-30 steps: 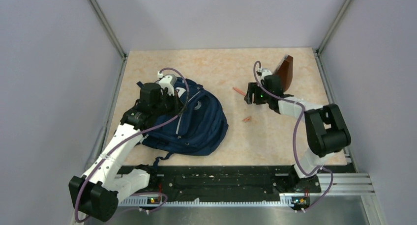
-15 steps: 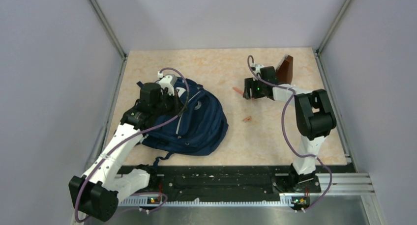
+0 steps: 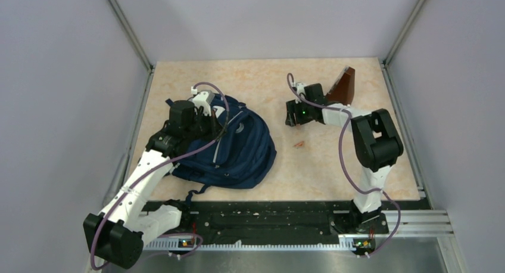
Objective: Pack the student bag
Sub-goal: Pick up the stationery from the center of the board.
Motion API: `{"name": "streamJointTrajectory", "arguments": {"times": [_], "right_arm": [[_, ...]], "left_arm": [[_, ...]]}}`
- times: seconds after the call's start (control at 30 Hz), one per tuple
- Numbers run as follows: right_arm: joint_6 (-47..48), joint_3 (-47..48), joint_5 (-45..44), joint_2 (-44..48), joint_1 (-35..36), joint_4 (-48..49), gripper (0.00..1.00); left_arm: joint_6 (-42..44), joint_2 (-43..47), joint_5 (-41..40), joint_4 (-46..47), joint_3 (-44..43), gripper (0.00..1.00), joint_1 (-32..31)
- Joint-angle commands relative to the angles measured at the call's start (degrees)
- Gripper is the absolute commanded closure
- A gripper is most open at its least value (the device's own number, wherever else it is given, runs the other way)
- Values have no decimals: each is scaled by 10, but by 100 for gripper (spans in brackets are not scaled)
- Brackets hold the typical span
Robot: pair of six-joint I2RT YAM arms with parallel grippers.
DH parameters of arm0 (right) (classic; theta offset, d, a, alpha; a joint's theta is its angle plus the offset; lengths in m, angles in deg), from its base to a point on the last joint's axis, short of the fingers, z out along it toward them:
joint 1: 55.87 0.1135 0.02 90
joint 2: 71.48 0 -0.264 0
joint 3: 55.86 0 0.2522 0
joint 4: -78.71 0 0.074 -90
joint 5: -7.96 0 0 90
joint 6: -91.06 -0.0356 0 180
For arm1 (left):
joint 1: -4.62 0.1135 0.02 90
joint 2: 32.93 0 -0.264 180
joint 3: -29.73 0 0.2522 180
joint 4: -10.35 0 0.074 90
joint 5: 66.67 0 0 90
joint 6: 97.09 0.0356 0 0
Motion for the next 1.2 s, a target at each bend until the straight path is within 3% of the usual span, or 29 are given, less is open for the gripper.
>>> {"name": "streamJointTrajectory", "arguments": {"times": [0.0,0.17,0.33,0.6,0.77,0.97,1.17], "right_arm": [[-9,13,-126,6,42,-58,45],[-39,77,-280,-43,72,-106,54],[-63,117,-333,-71,76,-128,58],[-24,149,-315,-98,77,-126,62],[-13,147,-297,-101,78,-121,76],[-22,125,-284,-76,78,-109,100],[-54,61,-279,35,86,-119,100]], "left_arm": [[1,15,15,44,-5,100,0],[1,17,14,44,-4,100,-1],[1,19,13,44,-4,100,-1],[0,20,17,44,-5,100,-1],[0,21,12,44,-4,100,0],[0,22,10,45,-4,100,-1],[-1,17,10,44,-4,100,-1]]}}
